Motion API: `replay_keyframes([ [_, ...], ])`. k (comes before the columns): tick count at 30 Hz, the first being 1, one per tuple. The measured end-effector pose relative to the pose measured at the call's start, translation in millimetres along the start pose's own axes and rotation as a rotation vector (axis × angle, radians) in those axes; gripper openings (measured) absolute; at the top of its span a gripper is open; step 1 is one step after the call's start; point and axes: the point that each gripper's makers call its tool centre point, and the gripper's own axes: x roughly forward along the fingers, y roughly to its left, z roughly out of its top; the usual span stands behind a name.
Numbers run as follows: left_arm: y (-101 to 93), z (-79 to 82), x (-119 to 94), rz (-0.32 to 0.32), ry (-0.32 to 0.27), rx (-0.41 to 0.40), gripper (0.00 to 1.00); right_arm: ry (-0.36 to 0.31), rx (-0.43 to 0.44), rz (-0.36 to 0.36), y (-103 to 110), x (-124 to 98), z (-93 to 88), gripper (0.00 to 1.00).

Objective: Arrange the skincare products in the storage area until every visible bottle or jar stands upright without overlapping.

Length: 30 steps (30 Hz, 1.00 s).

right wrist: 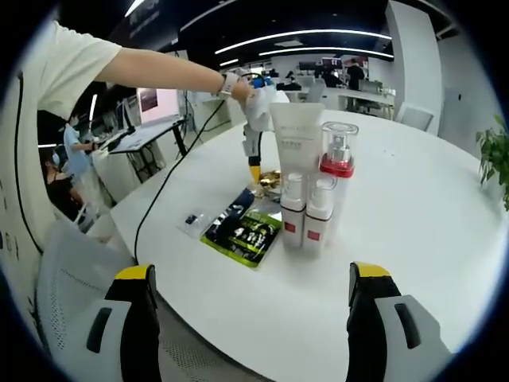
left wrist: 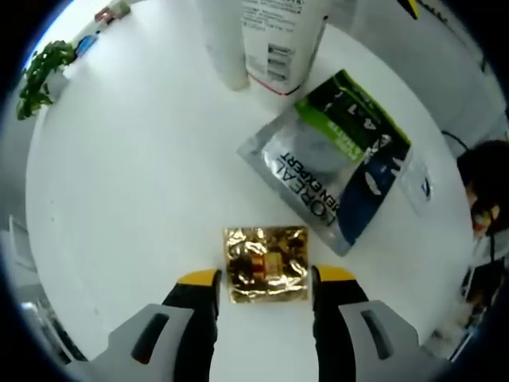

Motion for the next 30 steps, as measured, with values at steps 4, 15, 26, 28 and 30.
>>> replay_keyframes([
  [4,-4.5,0.4,-0.4,-0.002,-0.003,-0.012,0.45,0.001,-0.001,0.004,2.6,-0.3,-0.3,1.0],
  [15,-4.8,5.7,0.1,-0.001,-0.013,-0.053,0.39,0.011,-0.009,0.001,1.3,-1.2,-2.4,1.0],
  [26,-6.3,2.6,-0.1,0.007,-0.012,-0.099,0.38,-0.002,-0.009,-0.015,-2.0,-6.6,0.0,1.0],
  [28,-8.2,3.6,-1.1,0.007,-0.016,-0.116,0.38,-0.001,-0.008,-0.017,-2.1,-7.3,-0.5,1.0],
  [30,-11.1,5.1,-1.9,0.006,-0.019,-0.128,0.38,-0.002,-0.009,-0.016,-1.2,-7.8,-0.3,1.0],
])
